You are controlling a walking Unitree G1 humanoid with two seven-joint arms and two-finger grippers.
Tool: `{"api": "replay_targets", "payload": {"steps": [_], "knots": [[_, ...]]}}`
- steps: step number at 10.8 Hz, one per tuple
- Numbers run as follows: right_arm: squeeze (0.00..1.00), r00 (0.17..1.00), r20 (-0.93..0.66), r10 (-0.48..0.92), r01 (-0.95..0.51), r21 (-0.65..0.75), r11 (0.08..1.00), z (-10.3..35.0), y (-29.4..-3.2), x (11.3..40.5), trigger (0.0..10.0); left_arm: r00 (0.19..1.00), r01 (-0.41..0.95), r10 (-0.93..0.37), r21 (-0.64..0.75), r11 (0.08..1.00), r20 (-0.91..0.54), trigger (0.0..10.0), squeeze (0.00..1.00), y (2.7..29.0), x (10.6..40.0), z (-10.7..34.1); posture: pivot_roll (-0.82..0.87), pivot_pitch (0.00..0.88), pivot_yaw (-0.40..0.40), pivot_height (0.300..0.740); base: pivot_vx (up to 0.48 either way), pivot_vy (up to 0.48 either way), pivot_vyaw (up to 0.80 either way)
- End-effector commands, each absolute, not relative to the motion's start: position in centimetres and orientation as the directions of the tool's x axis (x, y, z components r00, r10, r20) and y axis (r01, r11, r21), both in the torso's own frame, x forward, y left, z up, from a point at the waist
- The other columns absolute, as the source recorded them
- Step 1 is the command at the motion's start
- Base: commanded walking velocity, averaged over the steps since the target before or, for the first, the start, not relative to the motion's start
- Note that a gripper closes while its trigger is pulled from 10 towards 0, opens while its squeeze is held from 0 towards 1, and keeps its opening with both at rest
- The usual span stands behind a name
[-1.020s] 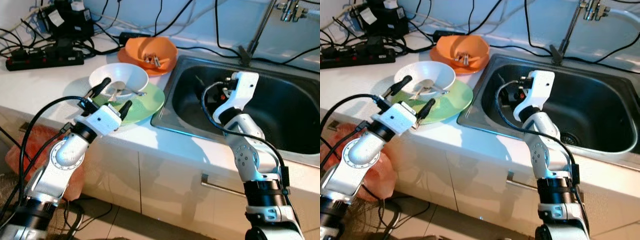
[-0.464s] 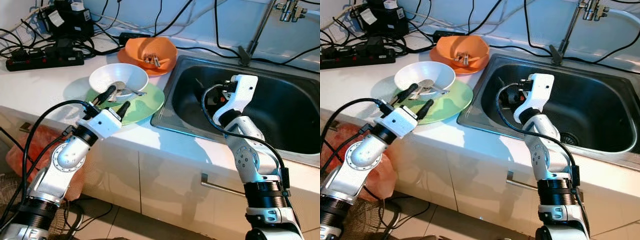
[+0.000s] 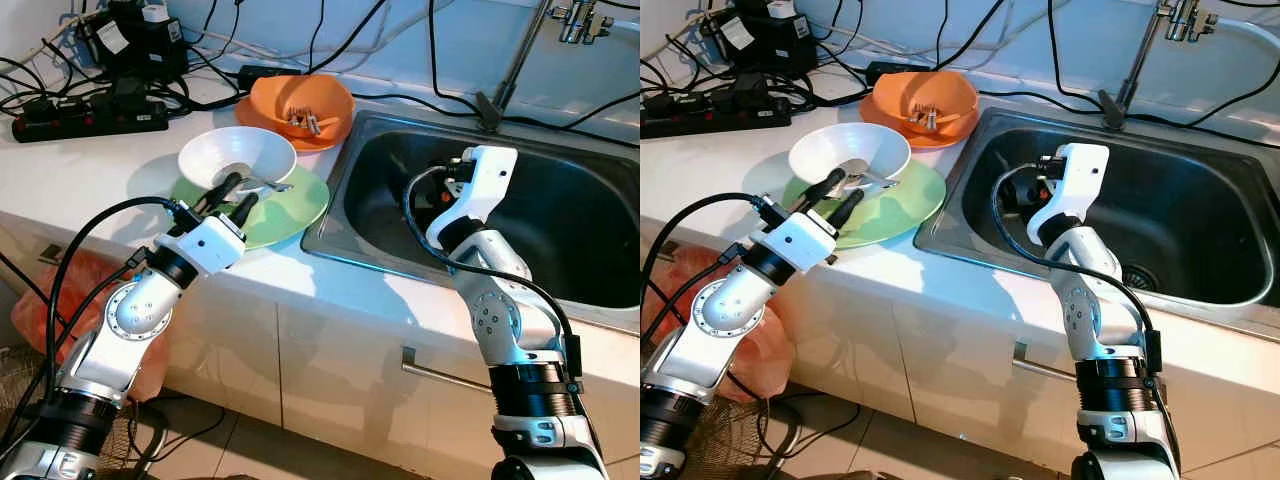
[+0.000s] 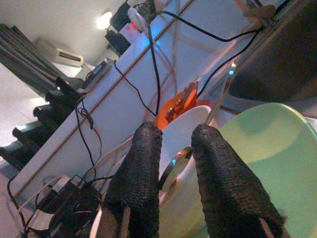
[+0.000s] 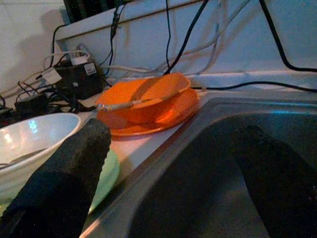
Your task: Kitchen organization
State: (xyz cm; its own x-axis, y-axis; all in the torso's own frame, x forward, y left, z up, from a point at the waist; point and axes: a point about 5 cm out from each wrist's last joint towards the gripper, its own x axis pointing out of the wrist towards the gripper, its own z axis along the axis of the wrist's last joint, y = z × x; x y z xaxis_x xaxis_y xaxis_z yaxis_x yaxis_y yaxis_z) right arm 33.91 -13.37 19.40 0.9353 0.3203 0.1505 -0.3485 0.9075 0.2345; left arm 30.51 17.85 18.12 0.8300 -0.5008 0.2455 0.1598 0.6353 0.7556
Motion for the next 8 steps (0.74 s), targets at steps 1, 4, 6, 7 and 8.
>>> {"api": "replay_targets", "payload": {"steps": [1, 4, 6, 7, 8], "knots": [[0.0, 0.915, 0.147, 0.376, -0.401, 0.221, 0.889, 19.5, -13.4, 33.5, 10.0, 0.828, 0.168, -0.511, 0.766, 0.62, 0.231, 0.0, 0.0, 17.9, 30.6, 18.1, 0.12, 0.032, -0.044, 0.74, 0.0, 0.0, 0.0], [0.0, 0.799, 0.11, 0.592, -0.602, 0.152, 0.784, 19.2, -13.3, 31.6, 10.0, 0.827, 0.166, -0.512, 0.768, 0.618, 0.233, 0.0, 0.0, 18.0, 30.7, 18.1, 0.11, 0.032, -0.043, 0.74, 0.0, 0.0, 0.0], [0.0, 0.746, 0.088, 0.66, -0.666, 0.136, 0.734, 19.0, -13.5, 30.8, 10.0, 0.826, 0.165, -0.514, 0.771, 0.615, 0.233, 0.0, 0.0, 18.0, 30.7, 18.2, 0.11, 0.032, -0.041, 0.74, 0.0, 0.0, 0.0], [0.0, 0.733, 0.077, 0.676, -0.68, 0.129, 0.722, 19.0, -13.6, 30.6, 10.0, 0.824, 0.163, -0.515, 0.773, 0.613, 0.235, 0.0, 0.0, 18.1, 30.7, 18.2, 0.12, 0.035, -0.042, 0.74, 0.0, 0.0, 0.0], [0.0, 0.725, 0.071, 0.685, -0.688, 0.125, 0.715, 18.9, -13.7, 30.5, 10.0, 0.821, 0.158, -0.519, 0.779, 0.607, 0.239, 0.0, 0.0, 18.1, 30.6, 18.4, 0.12, 0.035, -0.042, 0.74, 0.0, 0.0, 0.0]]}}
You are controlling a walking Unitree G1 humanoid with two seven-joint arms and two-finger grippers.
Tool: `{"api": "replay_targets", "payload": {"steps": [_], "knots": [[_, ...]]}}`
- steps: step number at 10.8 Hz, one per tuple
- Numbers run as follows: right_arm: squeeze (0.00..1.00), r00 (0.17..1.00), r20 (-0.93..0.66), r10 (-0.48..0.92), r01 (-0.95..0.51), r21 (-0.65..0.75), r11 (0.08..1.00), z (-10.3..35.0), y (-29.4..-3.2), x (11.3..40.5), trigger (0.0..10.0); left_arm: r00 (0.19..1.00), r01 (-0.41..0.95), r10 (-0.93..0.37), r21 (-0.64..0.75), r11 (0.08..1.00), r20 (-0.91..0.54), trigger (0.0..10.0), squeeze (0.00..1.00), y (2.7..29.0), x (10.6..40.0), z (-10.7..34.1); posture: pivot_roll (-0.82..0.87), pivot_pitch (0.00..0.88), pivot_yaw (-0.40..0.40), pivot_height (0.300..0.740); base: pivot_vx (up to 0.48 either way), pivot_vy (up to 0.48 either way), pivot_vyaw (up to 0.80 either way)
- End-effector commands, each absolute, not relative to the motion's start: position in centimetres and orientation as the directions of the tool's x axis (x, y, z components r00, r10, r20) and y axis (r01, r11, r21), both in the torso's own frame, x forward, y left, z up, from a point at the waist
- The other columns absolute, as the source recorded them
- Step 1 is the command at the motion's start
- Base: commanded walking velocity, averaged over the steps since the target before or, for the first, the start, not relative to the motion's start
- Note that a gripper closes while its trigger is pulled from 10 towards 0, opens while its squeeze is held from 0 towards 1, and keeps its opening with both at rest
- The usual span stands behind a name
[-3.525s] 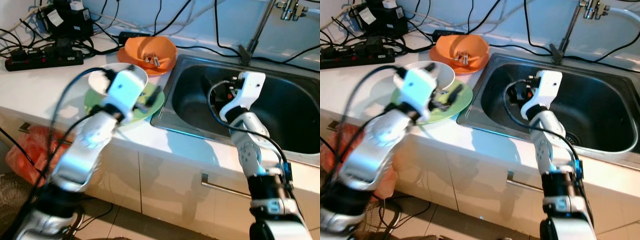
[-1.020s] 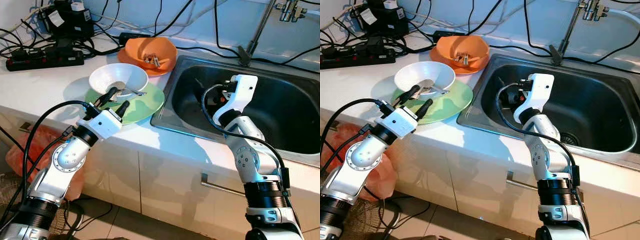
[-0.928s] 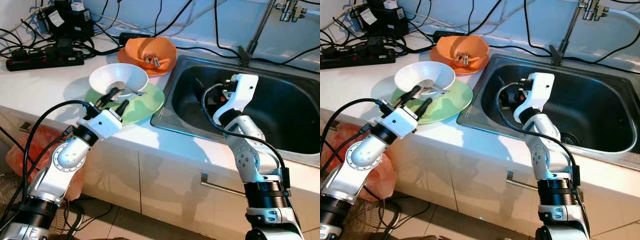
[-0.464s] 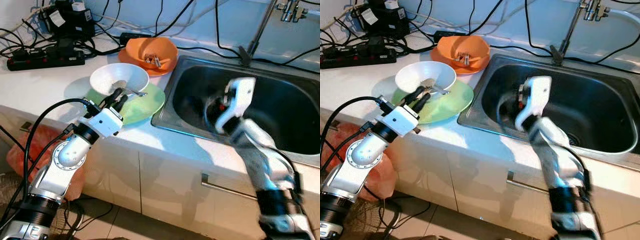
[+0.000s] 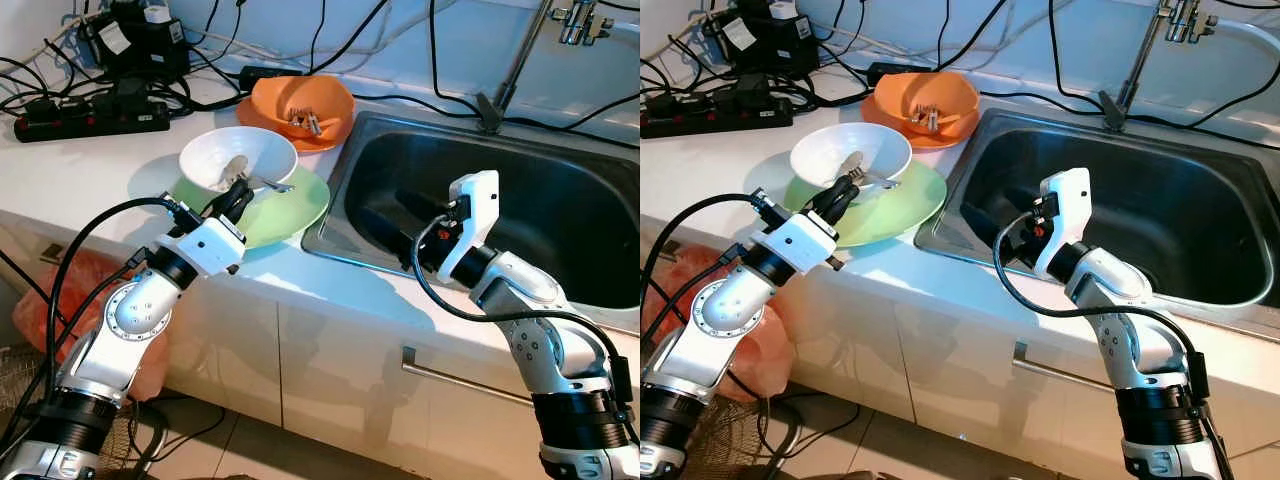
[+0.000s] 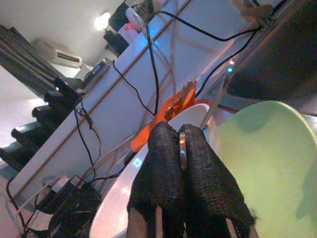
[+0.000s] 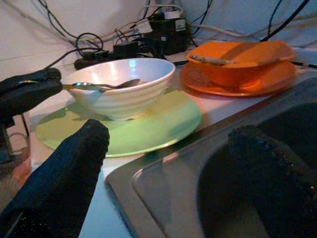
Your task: Kitchen organization
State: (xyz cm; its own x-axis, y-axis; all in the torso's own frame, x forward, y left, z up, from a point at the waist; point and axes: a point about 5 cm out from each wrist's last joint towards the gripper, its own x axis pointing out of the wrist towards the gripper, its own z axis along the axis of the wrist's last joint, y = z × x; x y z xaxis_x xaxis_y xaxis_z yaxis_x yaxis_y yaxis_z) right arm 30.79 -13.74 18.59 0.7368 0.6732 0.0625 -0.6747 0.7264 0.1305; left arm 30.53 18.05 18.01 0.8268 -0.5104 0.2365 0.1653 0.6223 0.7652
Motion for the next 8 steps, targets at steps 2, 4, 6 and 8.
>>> {"api": "replay_targets", "payload": {"steps": [2, 4, 6, 8], "knots": [[0.0, 0.704, 0.061, 0.708, -0.709, 0.126, 0.694, 18.9, -13.7, 30.2, 10.0, 0.809, 0.139, -0.53, 0.793, 0.593, 0.255, 0.0, 0.0, 18.3, 30.2, 18.9, 0.12, 0.037, -0.042, 0.74, 0.0, 0.0, 0.0], [0.0, 0.681, 0.044, 0.731, -0.729, 0.13, 0.672, 18.6, -13.7, 29.8, 10.0, 0.793, 0.114, -0.543, 0.807, 0.579, 0.278, 0.0, 0.0, 18.4, 29.9, 19.5, 0.12, 0.036, -0.039, 0.74, 0.0, 0.0, 0.0], [0.0, 0.688, 0.043, 0.724, -0.722, 0.132, 0.679, 18.7, -14.0, 29.9, 10.0, 0.722, 0.044, -0.586, 0.82, 0.57, 0.369, 0.0, 0.0, 17.3, 29.6, 22.2, 0.12, 0.034, -0.04, 0.74, 0.0, 0.0, 0.0], [0.0, 0.74, 0.074, 0.668, -0.67, 0.165, 0.724, 19.2, -14.6, 30.9, 10.0, 0.575, 0.037, -0.663, 0.794, 0.606, 0.48, 0.0, 0.0, 13.8, 29.4, 26.2, 0.13, 0.028, -0.045, 0.74, 0.0, 0.0, 0.0]]}}
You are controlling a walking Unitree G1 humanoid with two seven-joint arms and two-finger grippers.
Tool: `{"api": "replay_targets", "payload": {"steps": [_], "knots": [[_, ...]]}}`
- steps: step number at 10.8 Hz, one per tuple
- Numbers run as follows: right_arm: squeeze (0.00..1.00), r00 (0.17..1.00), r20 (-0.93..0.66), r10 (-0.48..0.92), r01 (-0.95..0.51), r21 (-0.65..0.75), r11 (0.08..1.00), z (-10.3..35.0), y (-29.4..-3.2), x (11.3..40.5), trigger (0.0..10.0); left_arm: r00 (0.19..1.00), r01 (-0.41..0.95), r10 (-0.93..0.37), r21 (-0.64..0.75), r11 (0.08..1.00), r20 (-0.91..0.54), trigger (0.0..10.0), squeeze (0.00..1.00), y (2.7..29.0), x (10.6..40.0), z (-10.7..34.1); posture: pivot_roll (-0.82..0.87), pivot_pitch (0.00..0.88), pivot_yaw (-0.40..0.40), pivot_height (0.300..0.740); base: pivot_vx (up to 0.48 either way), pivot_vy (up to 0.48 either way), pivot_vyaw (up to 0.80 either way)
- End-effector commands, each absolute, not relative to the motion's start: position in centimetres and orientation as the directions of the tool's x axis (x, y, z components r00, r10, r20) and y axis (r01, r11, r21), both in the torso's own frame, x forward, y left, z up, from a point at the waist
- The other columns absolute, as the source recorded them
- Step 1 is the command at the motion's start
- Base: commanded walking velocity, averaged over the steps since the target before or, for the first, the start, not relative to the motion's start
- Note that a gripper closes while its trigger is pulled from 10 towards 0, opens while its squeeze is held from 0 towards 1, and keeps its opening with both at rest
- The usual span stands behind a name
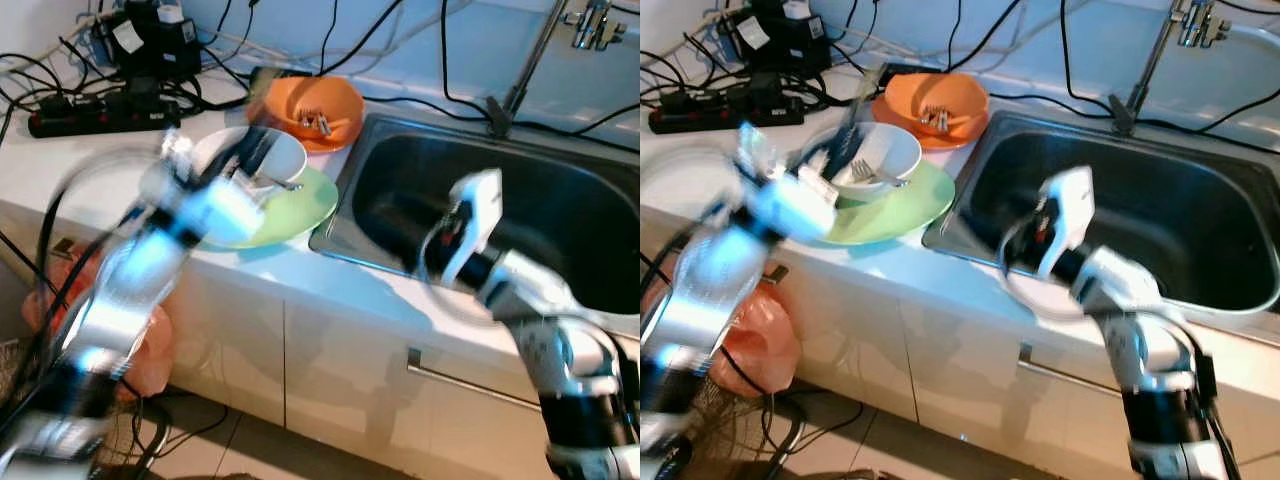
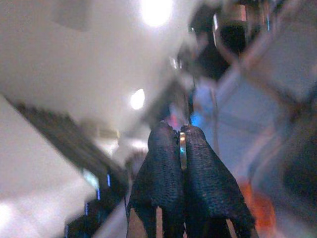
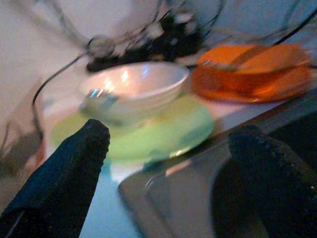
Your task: Kitchen organization
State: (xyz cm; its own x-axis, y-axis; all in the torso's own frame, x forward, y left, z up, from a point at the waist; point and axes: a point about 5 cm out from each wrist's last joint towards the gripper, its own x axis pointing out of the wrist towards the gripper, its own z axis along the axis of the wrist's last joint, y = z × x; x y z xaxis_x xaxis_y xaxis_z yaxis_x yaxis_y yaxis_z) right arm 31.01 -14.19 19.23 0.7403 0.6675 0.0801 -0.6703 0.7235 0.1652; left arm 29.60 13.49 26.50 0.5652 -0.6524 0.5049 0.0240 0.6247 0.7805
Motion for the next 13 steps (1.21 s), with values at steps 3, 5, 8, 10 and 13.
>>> {"api": "replay_targets", "payload": {"steps": [3, 5, 8, 10, 13], "knots": [[0.0, 0.834, 0.127, 0.537, -0.544, 0.348, 0.763, 20.1, -16.0, 32.5, 10.0, 0.458, 0.109, -0.765, 0.825, 0.554, 0.453, 0.0, 0.0, 9.6, 29.3, 25.1, 0.11, 0.013, -0.04, 0.74, 0.0, 0.0, 0.0], [0.0, 0.876, 0.147, 0.459, -0.468, 0.485, 0.739, 20.7, -17.6, 33.2, 10.0, 0.399, 0.147, -0.822, 0.856, 0.495, 0.407, 0.0, 0.0, 8.0, 29.2, 24.0, 0.1, 0.012, -0.033, 0.74, 0.0, 0.0, 0.0], [0.0, 0.857, 0.111, 0.503, -0.464, 0.592, 0.66, 20.7, -18.1, 33.0, 10.0, 0.325, 0.202, -0.886, 0.891, 0.407, 0.331, 0.0, 0.0, 6.7, 29.1, 22.3, 0.08, 0.026, -0.03, 0.74, 0.0, 0.0, 0.0], [0.0, 0.828, 0.113, 0.549, -0.493, 0.613, 0.617, 21.1, -18.1, 32.7, 10.0, 0.298, 0.219, -0.908, 0.904, 0.366, 0.296, 0.0, 0.0, 6.5, 29.1, 21.7, 0.08, 0.028, -0.031, 0.74, 0.0, 0.0, 0.0], [0.0, 0.778, 0.124, 0.616, -0.545, 0.621, 0.563, 21.7, -17.9, 32.2, 10.0, 0.276, 0.251, -0.93, 0.916, 0.313, 0.243, 0.0, 0.0, 6.4, 29.1, 20.3, 0.07, 0.036, -0.036, 0.74, 0.0, 0.0, 0.0]]}}
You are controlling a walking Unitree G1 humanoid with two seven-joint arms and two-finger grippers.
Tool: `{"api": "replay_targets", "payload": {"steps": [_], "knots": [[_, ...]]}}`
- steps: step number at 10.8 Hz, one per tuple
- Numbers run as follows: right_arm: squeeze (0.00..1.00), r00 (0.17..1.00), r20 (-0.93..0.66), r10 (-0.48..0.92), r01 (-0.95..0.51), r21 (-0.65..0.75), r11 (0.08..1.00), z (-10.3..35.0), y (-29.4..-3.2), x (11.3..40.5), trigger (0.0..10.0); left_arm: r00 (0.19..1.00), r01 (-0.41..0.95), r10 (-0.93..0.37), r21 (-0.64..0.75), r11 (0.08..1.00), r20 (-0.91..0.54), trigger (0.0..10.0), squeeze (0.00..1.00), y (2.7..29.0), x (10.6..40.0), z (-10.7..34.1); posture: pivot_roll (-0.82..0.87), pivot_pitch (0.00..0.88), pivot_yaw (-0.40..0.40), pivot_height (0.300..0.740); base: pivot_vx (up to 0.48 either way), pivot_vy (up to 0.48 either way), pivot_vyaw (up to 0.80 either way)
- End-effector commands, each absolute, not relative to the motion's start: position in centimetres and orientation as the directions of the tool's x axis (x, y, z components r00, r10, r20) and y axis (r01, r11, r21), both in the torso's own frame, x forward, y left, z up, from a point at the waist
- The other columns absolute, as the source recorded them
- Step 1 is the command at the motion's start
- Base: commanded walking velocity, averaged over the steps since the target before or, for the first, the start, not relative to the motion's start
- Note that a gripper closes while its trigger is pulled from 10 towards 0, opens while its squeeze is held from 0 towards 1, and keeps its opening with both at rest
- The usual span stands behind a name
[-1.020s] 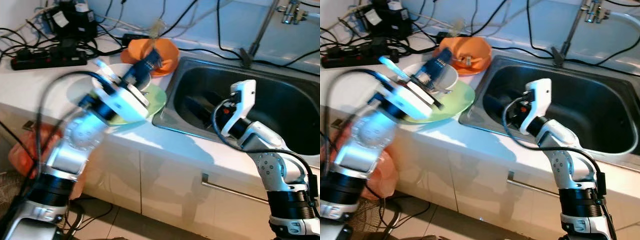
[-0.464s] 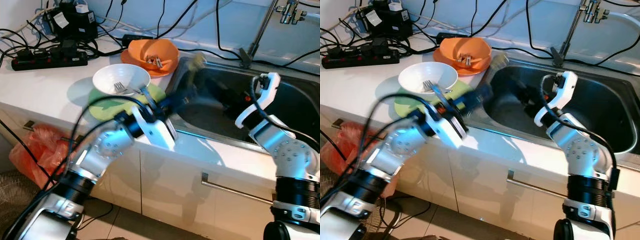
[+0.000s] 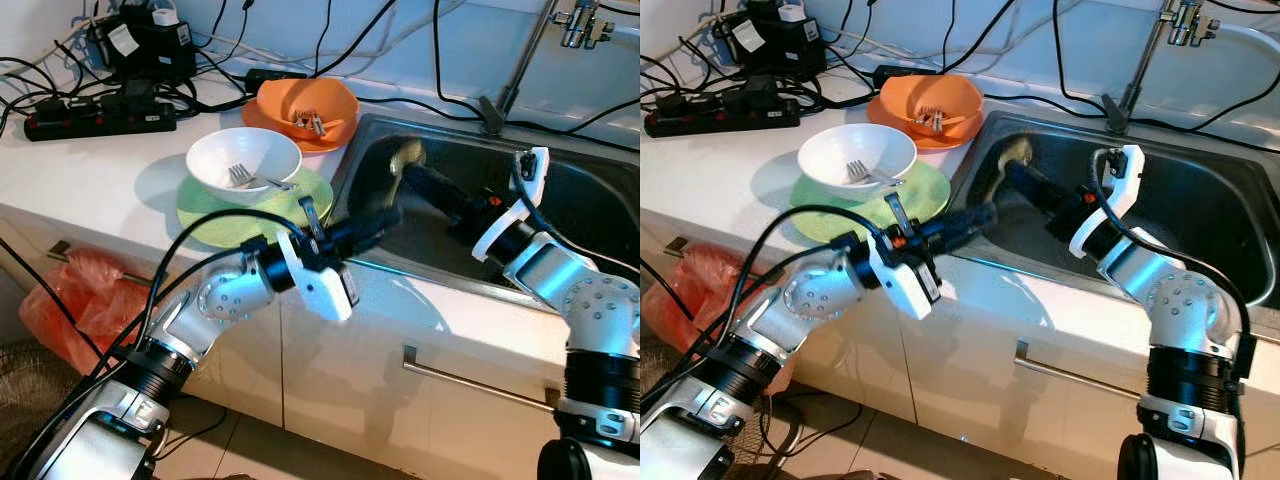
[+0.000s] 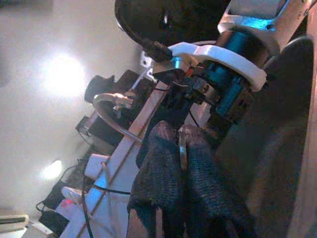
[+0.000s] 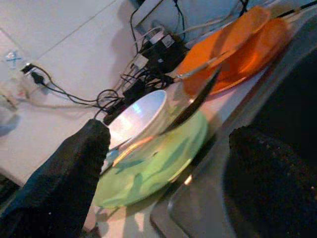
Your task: Kitchen organization
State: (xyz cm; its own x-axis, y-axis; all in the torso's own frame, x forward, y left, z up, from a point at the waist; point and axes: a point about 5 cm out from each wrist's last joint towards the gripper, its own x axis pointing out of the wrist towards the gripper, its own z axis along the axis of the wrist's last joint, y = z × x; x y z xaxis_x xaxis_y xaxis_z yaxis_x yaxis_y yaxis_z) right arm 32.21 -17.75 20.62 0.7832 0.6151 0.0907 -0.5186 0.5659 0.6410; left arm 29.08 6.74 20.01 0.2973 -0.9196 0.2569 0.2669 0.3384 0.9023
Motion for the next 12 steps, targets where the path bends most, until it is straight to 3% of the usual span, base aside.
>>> {"api": "replay_targets", "payload": {"steps": [1, 8, 9, 12], "knots": [[0.0, 0.775, 0.123, 0.62, -0.547, 0.622, 0.56, 21.8, -18.0, 32.1, 10.0, 0.271, 0.251, -0.931, 0.916, 0.313, 0.244, 0.0, 0.0, 6.4, 29.1, 20.3, 0.07, 0.036, -0.036, 0.74, 0.0, 0.0, 0.0], [0.0, 0.64, -0.011, 0.769, -0.603, 0.613, 0.511, 21.3, -16.2, 31.9, 10.0, 0.22, 0.249, -0.951, 0.929, 0.272, 0.219, 0.0, 0.0, 5.6, 29.1, 19.9, 0.06, 0.041, -0.045, 0.74, 0.0, 0.0, 0.0], [0.0, 0.637, -0.023, 0.771, -0.604, 0.607, 0.517, 21.3, -16.1, 32.1, 0.0, 0.216, 0.249, -0.951, 0.93, 0.272, 0.221, 0.0, 0.0, 5.5, 29.1, 19.9, 0.06, 0.043, -0.048, 0.74, 0.0, 0.0, 0.0], [0.0, 0.667, -0.058, 0.742, -0.564, 0.611, 0.555, 20.8, -16.5, 32.4, 0.0, 0.213, 0.25, -0.951, 0.929, 0.273, 0.222, 0.0, 0.0, 5.5, 29.0, 19.7, 0.06, 0.047, -0.05, 0.74, 0.0, 0.0, 0.0]]}}
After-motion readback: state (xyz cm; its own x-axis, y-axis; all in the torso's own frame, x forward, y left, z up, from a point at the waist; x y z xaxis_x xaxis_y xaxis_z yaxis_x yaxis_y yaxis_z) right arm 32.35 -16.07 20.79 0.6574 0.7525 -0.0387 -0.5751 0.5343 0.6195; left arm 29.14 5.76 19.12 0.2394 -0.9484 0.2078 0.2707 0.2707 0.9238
